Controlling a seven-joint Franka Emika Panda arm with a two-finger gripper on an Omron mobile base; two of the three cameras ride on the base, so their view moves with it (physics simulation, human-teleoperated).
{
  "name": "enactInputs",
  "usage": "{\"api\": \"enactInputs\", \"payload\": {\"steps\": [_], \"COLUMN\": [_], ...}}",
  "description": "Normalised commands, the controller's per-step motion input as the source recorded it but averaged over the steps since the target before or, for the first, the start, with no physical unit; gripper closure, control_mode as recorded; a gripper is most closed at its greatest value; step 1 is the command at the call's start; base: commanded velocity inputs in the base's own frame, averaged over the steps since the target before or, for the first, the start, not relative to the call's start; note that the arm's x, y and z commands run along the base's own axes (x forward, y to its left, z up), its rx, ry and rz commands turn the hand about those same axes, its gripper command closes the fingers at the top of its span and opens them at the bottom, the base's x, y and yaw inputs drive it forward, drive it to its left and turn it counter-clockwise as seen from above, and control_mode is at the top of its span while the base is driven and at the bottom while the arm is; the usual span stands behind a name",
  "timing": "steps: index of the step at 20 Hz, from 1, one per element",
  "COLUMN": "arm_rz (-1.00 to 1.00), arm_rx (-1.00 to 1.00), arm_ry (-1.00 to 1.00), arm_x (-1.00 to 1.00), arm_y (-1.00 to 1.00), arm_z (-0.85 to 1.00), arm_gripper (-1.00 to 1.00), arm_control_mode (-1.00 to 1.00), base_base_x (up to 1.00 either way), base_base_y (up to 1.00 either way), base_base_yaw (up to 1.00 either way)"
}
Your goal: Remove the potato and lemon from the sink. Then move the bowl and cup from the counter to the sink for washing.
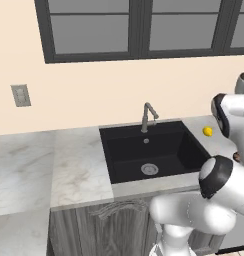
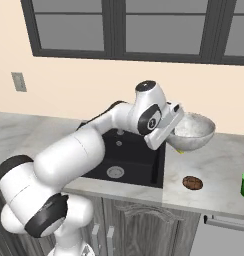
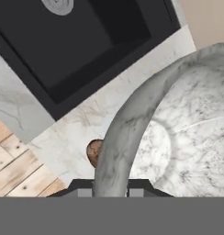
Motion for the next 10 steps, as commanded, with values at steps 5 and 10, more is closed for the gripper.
{"api": "enactInputs", "payload": {"steps": [5, 10], "arm_rz": [0.16, 0.16], "arm_rx": [0.11, 0.09], "arm_ry": [0.0, 0.0], "arm_x": [-0.13, -0.09], "arm_y": [0.23, 0.24], "arm_z": [0.0, 0.02], "arm_gripper": [1.0, 1.0], "arm_control_mode": [-1.0, -1.0], "base_base_x": [0.0, 0.0], "base_base_y": [0.0, 0.0], "base_base_yaw": [0.0, 0.0]}}
